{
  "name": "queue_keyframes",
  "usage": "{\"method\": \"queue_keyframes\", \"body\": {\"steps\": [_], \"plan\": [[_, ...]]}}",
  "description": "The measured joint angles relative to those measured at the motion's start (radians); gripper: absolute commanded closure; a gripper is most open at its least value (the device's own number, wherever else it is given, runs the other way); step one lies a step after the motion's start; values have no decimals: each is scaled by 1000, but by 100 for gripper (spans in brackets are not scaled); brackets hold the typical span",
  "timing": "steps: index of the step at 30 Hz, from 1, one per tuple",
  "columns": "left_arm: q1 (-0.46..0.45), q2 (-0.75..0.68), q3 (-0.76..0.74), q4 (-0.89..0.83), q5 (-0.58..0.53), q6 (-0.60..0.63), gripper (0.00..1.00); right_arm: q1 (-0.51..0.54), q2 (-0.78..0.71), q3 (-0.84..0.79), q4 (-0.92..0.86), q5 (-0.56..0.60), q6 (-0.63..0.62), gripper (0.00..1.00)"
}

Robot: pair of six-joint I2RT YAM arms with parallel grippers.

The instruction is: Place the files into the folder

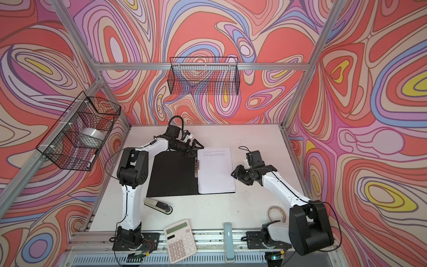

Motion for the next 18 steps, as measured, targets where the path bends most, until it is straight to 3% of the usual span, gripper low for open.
{"method": "queue_keyframes", "body": {"steps": [8, 18], "plan": [[9, -15, 0, 9, -21, 3, 5, 0, 53, 16, 1, 28, -19, 47], [9, 16, 8, -58, -57, 68, 5, -18, 227, 203, 26, 66, -80, 46]]}}
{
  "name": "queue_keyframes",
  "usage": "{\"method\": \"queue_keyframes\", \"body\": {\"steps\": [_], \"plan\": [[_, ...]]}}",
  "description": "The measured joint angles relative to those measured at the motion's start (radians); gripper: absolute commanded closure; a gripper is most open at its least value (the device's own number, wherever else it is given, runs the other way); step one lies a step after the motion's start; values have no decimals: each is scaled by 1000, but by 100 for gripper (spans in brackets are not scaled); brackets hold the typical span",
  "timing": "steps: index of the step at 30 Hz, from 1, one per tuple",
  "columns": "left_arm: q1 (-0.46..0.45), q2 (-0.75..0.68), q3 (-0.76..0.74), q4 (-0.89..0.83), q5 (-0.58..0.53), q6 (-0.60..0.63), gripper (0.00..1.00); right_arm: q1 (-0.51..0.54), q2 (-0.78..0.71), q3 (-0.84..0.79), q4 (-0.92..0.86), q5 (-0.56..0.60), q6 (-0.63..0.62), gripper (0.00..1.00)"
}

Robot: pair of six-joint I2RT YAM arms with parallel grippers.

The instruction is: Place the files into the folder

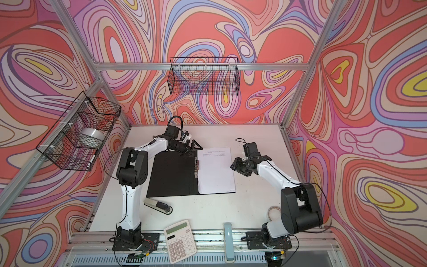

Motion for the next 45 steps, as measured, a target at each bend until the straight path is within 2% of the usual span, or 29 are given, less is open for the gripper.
{"method": "queue_keyframes", "body": {"steps": [6, 12, 30, 45], "plan": [[0, 11, 0, -9, 14, 5, 5, -39, 187, 137, 46, -10, -38, 46], [0, 14, 0, -10, 42, 5, 5, -64, 317, 193, 81, -31, -61, 46], [0, 55, 9, -10, 123, -8, 6, -108, 429, 285, 130, -100, -85, 47], [-1, 4, -42, 81, 211, -95, 6, -111, 457, 293, 146, -125, -85, 47]]}}
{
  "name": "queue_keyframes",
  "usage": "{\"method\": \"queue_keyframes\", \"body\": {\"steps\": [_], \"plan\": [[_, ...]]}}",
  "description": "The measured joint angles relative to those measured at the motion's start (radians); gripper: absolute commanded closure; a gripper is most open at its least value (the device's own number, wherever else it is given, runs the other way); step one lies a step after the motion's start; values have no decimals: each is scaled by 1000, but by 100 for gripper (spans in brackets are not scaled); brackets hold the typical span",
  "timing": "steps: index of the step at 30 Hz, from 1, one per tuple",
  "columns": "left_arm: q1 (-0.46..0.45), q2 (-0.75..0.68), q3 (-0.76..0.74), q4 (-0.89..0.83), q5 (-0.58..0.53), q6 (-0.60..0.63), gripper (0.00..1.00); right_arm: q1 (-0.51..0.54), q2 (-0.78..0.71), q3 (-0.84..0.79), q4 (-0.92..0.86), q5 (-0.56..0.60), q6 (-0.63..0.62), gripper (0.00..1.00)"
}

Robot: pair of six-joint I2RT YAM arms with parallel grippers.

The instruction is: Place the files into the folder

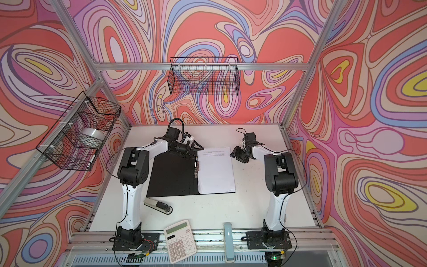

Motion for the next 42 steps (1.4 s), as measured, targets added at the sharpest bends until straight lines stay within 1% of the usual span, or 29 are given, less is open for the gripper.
{"method": "queue_keyframes", "body": {"steps": [6, 11, 15, 21, 23, 26, 28, 32, 34, 37, 42], "plan": [[-3, -47, -45, 25, 30, -24, 6, -1, 16, 15, 4, -2, 0, 47], [-18, -93, -79, 20, 51, -10, 6, -1, 24, 34, 5, -11, 0, 47], [-35, -140, -104, -33, 55, 47, 6, -1, 25, 48, -2, -16, -2, 47], [-43, -231, -107, -173, 29, 174, 6, -1, 24, 63, -28, -10, -19, 48], [-37, -272, -103, -229, -8, 212, 6, -1, 17, 63, -57, 6, -30, 48], [-14, -349, -95, -314, -126, 254, 7, -1, -23, 63, -124, 39, -50, 51], [17, -394, -94, -365, -202, 281, 7, 3, -75, 74, -191, 64, -68, 52], [87, -407, -80, -488, -333, 372, 4, 31, -178, 142, -320, 112, -104, 53], [111, -389, -80, -543, -408, 429, 0, 76, -223, 198, -400, 145, -120, 54], [117, -371, -98, -586, -491, 507, 0, 174, -246, 275, -499, 198, -132, 54], [115, -353, -121, -641, -574, 590, 0, 343, -247, 328, -608, 257, -106, 56]]}}
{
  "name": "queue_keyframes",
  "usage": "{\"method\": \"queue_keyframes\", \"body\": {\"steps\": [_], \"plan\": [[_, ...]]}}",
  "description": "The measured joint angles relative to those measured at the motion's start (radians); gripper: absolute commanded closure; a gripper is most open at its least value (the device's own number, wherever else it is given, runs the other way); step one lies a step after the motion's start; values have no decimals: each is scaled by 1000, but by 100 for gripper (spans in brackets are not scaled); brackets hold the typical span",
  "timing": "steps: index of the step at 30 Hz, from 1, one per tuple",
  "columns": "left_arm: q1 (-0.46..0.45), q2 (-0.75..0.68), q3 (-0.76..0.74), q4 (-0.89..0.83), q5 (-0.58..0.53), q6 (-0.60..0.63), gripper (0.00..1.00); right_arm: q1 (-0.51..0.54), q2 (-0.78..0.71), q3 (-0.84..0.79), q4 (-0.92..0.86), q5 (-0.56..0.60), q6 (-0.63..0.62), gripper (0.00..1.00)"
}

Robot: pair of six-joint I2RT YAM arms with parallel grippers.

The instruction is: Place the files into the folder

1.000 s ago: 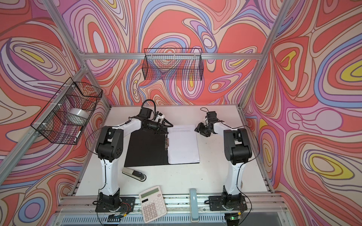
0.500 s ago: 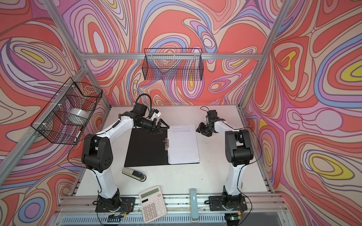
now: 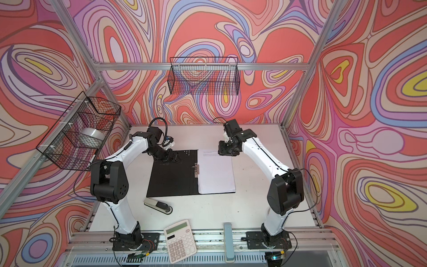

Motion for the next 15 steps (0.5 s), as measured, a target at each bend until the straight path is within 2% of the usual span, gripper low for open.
{"method": "queue_keyframes", "body": {"steps": [4, 7, 15], "plan": [[4, 33, -3, -23, -25, 28, 4, 72, 14, 39, -63, 35, 38, 56], [8, 38, -17, -24, -39, 41, 5, 114, 65, 137, -104, 57, 54, 57], [15, 34, -71, -14, -104, 58, 7, 231, 311, 443, -218, 109, 61, 58]]}}
